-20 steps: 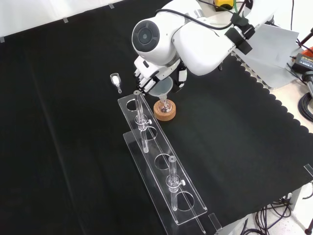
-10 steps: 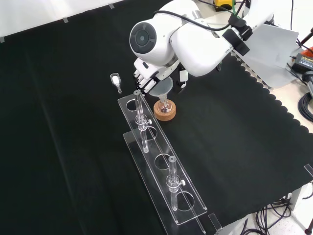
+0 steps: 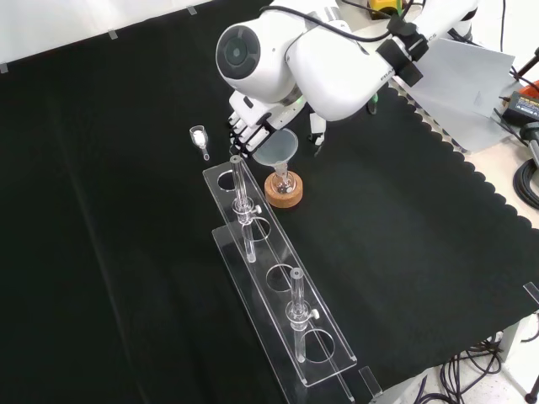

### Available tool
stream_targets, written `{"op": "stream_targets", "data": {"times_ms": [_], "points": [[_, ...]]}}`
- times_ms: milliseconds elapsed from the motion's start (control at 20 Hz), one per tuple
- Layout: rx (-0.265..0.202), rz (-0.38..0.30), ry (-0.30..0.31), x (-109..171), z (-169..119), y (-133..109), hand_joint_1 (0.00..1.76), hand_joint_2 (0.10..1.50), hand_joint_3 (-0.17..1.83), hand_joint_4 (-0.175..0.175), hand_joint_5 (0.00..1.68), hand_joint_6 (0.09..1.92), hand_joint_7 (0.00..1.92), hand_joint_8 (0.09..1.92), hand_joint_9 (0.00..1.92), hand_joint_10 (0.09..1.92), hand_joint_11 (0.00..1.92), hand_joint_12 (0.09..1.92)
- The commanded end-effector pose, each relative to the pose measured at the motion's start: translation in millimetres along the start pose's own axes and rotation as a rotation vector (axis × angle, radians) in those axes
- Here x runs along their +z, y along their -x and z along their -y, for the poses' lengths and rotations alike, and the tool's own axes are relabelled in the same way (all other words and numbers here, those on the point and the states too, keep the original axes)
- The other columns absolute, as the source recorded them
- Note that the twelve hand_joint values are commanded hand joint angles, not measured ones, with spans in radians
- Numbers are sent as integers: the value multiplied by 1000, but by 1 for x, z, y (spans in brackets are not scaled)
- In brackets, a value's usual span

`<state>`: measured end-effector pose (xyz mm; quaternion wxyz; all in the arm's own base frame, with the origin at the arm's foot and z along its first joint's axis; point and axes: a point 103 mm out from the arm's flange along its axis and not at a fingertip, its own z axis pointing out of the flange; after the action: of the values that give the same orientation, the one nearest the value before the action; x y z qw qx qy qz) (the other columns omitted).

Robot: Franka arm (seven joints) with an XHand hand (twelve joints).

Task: Place the funnel on the round-bottom flask.

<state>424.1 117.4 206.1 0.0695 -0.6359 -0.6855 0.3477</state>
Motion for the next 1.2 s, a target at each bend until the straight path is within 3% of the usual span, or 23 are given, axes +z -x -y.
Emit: {"op": "stream_targets", "data": {"times_ms": [50,250,400,600,900,1200], "points": [[4,-39,45,-3,20,12,560,629,395,-51,43,87,0,87,4,820,51,1465],[9,-50,104,-12,33,16,518,629,361,-50,17,87,0,87,0,810,40,1472],[32,-61,111,-19,41,20,505,633,343,-52,21,87,20,87,10,829,45,1477],[51,-128,140,-20,54,50,495,657,296,-54,33,87,34,139,38,843,59,1474],[54,-167,175,-30,63,79,514,698,254,-68,99,87,125,574,353,722,186,1420],[74,-236,200,-42,66,109,538,710,258,-69,127,87,148,645,387,710,216,1418]]}}
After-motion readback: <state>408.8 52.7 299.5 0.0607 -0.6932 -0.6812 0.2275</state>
